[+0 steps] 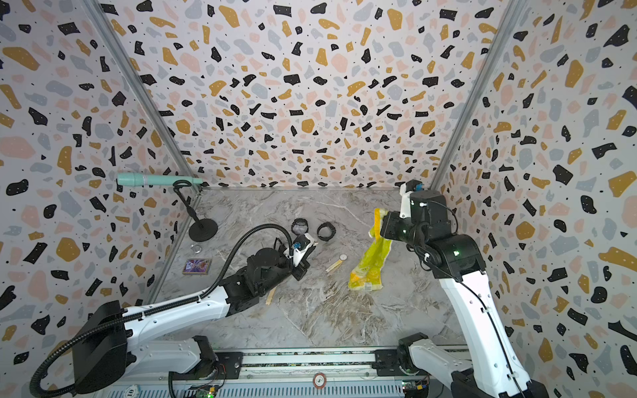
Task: Wipe the watch dial
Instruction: Place the watch at the center of the board.
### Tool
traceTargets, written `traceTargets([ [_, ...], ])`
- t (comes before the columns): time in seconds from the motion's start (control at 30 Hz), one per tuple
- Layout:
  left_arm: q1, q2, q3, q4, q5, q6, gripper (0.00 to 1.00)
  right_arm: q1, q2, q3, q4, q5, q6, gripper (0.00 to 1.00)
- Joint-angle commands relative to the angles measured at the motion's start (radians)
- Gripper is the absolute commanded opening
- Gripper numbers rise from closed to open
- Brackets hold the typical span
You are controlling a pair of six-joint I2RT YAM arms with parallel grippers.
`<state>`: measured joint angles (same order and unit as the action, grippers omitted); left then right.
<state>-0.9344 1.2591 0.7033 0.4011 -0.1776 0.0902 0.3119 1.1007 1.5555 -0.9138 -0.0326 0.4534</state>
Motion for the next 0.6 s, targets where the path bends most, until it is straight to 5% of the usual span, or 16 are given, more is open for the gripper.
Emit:
traceTargets([
  [0.0,0.011,0.02,-0.03,0.048,-0.016,-0.121,0.0,-0.005,0.028,0.106,-0.001,0.029,-0.039,0.0],
  [0.57,0.042,0.257,0.0,0.095,-0.01,-0.174,0.0,-0.022,0.131,0.237,-0.062,0.063,-0.119,0.0],
])
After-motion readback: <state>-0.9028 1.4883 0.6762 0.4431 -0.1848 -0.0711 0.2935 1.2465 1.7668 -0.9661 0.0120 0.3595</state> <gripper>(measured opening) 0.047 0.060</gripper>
